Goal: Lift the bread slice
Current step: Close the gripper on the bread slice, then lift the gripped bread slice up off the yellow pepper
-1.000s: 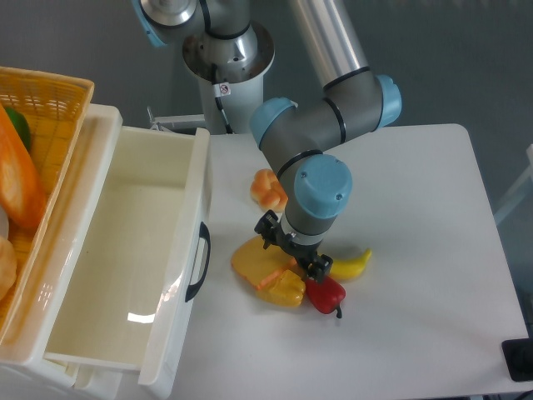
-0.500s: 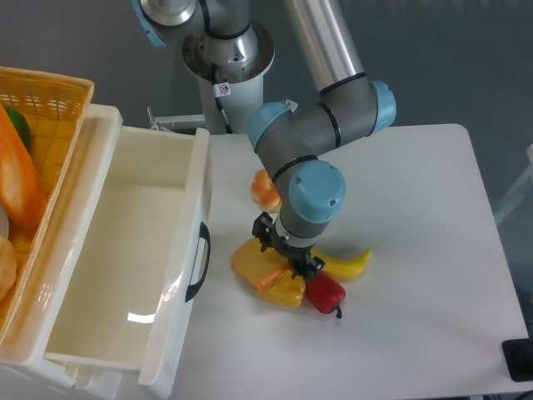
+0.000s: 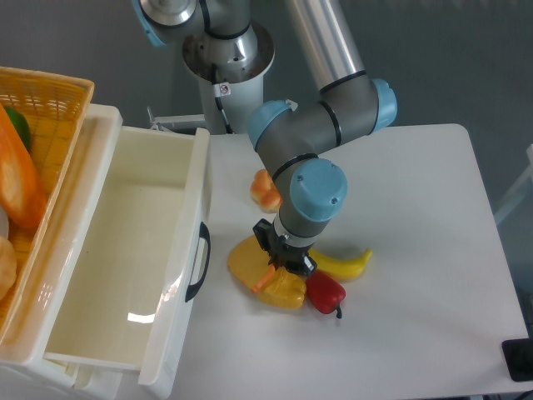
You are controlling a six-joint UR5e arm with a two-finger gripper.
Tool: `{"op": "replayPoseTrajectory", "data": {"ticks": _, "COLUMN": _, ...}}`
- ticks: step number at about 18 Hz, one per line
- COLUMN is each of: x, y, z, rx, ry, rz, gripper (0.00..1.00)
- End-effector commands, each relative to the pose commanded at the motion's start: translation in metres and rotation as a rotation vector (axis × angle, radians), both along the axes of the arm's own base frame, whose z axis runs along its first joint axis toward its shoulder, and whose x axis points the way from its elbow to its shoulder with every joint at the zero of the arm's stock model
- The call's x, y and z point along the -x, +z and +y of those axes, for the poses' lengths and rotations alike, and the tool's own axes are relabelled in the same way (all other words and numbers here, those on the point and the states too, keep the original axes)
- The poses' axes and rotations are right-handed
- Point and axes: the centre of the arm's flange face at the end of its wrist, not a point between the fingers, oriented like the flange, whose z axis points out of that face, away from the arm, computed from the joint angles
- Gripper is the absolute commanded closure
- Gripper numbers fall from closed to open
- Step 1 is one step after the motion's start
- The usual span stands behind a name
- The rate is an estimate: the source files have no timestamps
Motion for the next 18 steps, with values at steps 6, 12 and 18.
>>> {"op": "replayPoseTrajectory", "data": {"ticks": 6, "x": 0.005, "y": 0.032, "z": -0.007, "rx": 0.008, "ry": 0.008, "rz": -0.008, "gripper": 1.00}}
{"op": "replayPoseTrajectory", "data": {"ticks": 12, "x": 0.018, "y": 0.070, "z": -0.019, "rx": -0.020, "ry": -0.049, "rz": 0.014, "gripper": 1.00}}
{"op": "replayPoseTrajectory", "data": {"ticks": 18, "x": 0.006, "y": 0.113, "z": -0.028, "rx": -0.060, "ry": -0.135, "rz": 0.054, "gripper": 1.00}}
